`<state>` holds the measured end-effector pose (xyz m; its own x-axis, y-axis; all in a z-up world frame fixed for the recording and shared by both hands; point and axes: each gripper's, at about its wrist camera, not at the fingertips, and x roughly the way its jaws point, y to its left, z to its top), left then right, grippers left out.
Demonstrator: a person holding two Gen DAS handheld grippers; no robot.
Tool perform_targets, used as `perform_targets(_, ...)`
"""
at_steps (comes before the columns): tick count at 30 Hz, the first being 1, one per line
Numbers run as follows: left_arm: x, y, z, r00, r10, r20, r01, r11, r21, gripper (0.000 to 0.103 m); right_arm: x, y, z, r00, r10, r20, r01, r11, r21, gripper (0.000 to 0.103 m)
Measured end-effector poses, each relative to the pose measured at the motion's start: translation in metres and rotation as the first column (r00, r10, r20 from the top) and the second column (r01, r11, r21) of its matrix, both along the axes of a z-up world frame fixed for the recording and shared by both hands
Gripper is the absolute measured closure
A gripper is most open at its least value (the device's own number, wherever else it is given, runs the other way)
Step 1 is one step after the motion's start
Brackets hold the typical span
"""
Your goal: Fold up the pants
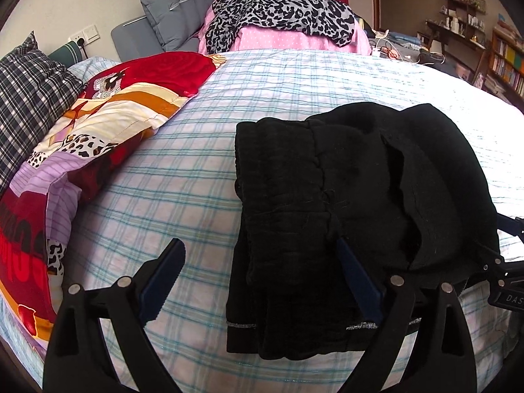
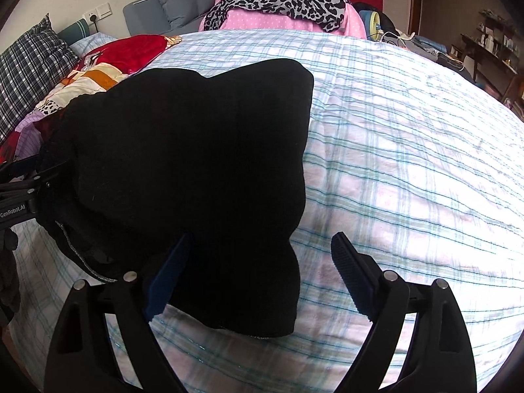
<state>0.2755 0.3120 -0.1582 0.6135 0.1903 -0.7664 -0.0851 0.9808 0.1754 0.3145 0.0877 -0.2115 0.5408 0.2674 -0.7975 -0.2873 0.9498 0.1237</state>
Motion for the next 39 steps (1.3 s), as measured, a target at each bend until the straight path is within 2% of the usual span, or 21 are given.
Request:
perform_targets(3,0.001,-0.001,0.0,1.0,0.008,0.007,-0.008,1.0,-0.002,0.01,-0.004,0.002,0.009,1.0,-0.006,0.012,0.007,1.0,-0.028,0.014)
perform_targets(6,-0.007,-0.001,0.011,0.999,0.036,0.034,-0.036,0.999,-0.006,0.009,-0.021,0.003,0.031,0.997,-0.011,0.072,0.015,0.998,-0.066,0.011)
perform_targets(8,-0.016,-0.005,0.02,0.997,0.044,0.059,-0.043,0.999,-0.008,0.006,-0.035,0.003,0.045,0.994,-0.012,0.106,0.019,0.998,-0.066,0.002)
perform_targets(12,-0.035,-0.022,0.033,0.997,0.037,0.067,-0.039,0.999,0.021,0.005,-0.064,0.003,0.068,0.989,-0.012,0.146,0.022,0.998,-0.062,0.003)
perform_targets(19,-0.081,-0.053,0.08,0.977,0.082,0.197,-0.11,0.985,0.132,0.005,-0.107,0.0,0.12,0.967,-0.032,0.255,0.043,0.998,-0.038,0.003)
perform_targets(22,-0.093,-0.06,0.096,0.978,0.075,0.192,-0.098,0.989,0.112,0.005,-0.119,-0.002,0.134,0.962,-0.025,0.271,0.034,0.999,-0.028,0.003)
perform_targets(26,-0.108,-0.066,0.108,0.981,0.045,0.189,-0.061,0.995,0.08,0.005,-0.132,0.002,0.144,0.958,-0.015,0.285,0.027,0.999,-0.036,0.003)
perform_targets(32,-0.122,-0.071,0.111,0.982,0.028,0.185,-0.047,0.994,0.097,0.005,-0.146,0.006,0.152,0.954,-0.008,0.299,0.025,0.998,-0.053,0.003)
perform_targets(39,-0.127,-0.068,0.109,0.984,0.028,0.177,-0.046,0.994,0.097,0.005,-0.15,0.005,0.149,0.958,-0.014,0.288,0.031,0.998,-0.054,0.003)
